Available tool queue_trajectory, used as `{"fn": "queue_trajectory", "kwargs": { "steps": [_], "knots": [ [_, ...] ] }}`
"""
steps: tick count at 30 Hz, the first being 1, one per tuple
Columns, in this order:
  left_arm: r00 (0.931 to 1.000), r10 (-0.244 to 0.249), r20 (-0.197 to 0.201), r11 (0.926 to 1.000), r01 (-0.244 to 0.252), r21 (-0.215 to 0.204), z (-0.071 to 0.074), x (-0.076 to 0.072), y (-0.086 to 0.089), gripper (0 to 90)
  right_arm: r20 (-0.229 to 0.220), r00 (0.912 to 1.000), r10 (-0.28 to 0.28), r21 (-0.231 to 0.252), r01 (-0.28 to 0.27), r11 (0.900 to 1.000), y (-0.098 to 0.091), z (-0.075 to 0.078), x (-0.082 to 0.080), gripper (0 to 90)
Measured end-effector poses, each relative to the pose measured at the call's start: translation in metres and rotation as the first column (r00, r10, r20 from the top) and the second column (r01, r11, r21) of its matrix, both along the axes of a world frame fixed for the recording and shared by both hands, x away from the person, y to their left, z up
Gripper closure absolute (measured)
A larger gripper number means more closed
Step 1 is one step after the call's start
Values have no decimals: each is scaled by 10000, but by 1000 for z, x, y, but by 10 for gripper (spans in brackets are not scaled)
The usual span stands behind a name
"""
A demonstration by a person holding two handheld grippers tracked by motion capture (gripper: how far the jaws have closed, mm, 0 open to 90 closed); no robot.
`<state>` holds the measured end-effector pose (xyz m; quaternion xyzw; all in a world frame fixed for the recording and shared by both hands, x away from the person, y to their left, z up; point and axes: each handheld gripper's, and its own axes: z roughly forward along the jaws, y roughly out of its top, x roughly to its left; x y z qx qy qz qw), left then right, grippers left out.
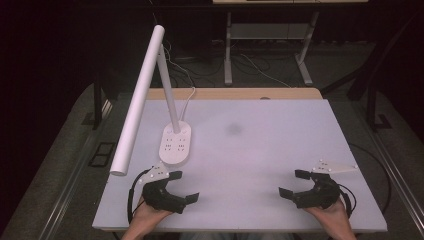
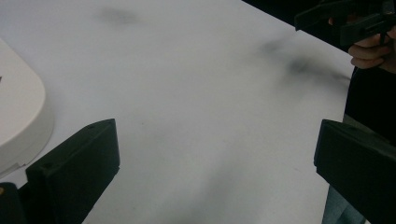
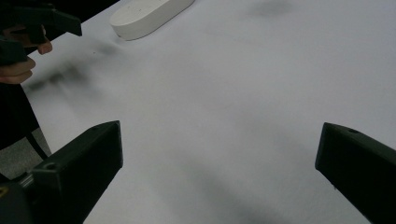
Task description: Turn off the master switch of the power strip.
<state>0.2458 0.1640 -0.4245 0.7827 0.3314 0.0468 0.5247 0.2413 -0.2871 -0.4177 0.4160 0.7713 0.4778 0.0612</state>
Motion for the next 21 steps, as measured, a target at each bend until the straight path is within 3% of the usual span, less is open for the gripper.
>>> {"fn": "queue_trajectory", "kwargs": {
  "steps": [21],
  "knots": [
    [9995, 304, 72, 9995, -303, -69, 16, 2, 10, 0, -51, 9999, 109, -117, -110, 9999, 0, 0, 2, 1]
  ]
}}
